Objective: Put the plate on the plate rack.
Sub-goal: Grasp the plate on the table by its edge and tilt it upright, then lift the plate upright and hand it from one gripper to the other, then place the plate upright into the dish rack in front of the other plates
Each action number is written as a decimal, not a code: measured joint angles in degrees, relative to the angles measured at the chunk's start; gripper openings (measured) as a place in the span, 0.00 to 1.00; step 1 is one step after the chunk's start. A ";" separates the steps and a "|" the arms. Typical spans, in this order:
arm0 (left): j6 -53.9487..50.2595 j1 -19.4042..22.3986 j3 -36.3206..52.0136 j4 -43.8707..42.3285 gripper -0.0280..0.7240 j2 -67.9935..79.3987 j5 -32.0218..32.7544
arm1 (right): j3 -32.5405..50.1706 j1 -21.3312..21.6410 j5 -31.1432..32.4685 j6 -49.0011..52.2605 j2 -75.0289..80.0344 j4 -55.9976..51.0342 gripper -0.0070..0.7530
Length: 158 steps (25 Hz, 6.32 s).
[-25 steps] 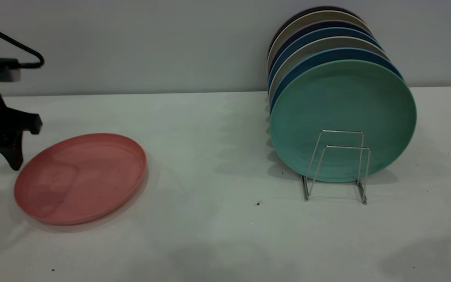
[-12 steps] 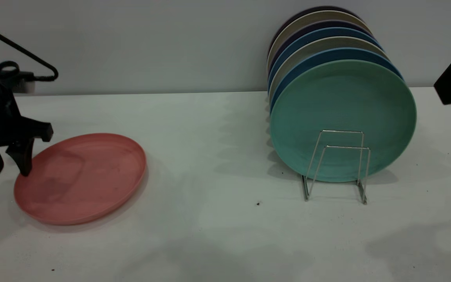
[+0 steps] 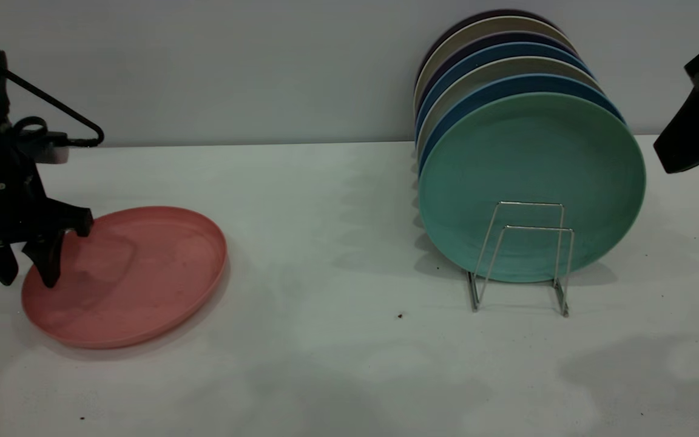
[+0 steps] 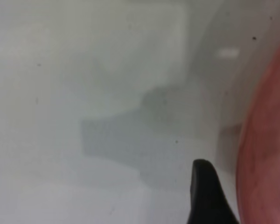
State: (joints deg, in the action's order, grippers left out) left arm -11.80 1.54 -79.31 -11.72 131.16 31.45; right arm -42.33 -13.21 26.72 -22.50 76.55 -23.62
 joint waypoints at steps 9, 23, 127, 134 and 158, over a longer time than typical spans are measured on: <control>0.10 0.00 -1.71 0.05 0.58 2.56 -0.15 | 0.00 0.00 -1.22 0.00 0.48 -0.11 0.39; 0.24 0.00 -2.04 0.06 0.23 3.30 -5.23 | 0.00 0.00 -1.68 -0.06 0.48 -0.18 0.39; 16.93 -13.04 -1.75 5.68 0.71 -23.44 16.84 | -19.56 -7.36 19.62 -30.82 21.03 -12.40 0.18; 12.27 -12.50 -1.75 5.68 0.60 -22.98 15.35 | -25.59 -7.36 24.44 -19.73 15.84 5.42 0.18; 6.05 -12.50 -1.75 5.68 0.59 -22.51 12.71 | -28.30 -20.50 16.88 -12.01 15.34 43.99 0.18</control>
State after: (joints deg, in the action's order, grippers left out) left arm -5.74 -10.96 -81.06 -6.04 108.65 44.16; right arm -70.64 -33.71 43.60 -34.51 91.89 20.37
